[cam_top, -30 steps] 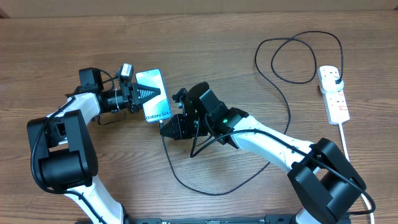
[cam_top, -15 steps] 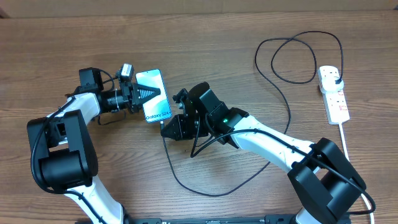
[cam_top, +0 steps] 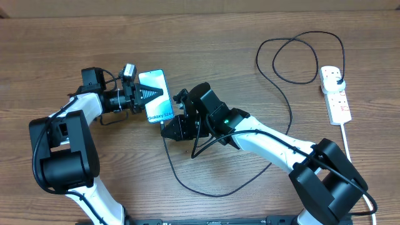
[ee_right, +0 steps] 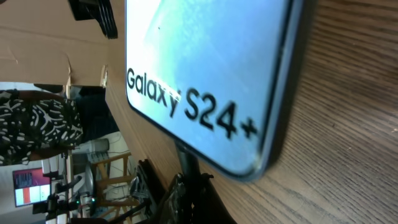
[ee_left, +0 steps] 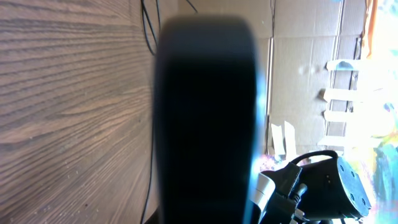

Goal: Plug charger to phone and switch on socket

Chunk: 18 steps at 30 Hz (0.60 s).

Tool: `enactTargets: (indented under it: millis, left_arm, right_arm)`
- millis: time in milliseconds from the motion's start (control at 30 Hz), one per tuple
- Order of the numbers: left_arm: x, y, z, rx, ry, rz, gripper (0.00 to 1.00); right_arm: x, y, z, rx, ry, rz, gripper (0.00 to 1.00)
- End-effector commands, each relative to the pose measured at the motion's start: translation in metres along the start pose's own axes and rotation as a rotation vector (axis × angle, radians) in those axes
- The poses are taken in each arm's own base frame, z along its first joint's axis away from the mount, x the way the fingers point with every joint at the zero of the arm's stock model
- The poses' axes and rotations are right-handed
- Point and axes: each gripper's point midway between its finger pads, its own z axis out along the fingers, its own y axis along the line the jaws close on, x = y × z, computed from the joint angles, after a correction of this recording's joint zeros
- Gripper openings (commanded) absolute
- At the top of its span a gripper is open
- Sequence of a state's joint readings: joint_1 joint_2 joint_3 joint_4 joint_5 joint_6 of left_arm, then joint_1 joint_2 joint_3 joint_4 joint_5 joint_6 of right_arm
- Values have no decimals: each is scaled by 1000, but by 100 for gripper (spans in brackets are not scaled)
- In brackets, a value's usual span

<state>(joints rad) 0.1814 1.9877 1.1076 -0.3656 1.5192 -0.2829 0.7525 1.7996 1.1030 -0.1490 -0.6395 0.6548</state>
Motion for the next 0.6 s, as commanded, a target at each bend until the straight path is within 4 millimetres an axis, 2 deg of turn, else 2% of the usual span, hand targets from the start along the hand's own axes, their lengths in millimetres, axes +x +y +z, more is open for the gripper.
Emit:
enactTargets:
  millis: [0,567]
  left_arm:
    - [5,-23,6,52,34,50,4]
    - [-2,-22,-1,45,9,107,4]
  right_arm:
    - [0,-2,2,0,-2,-2,4]
    - [3,-2,1,-6,16,7,4]
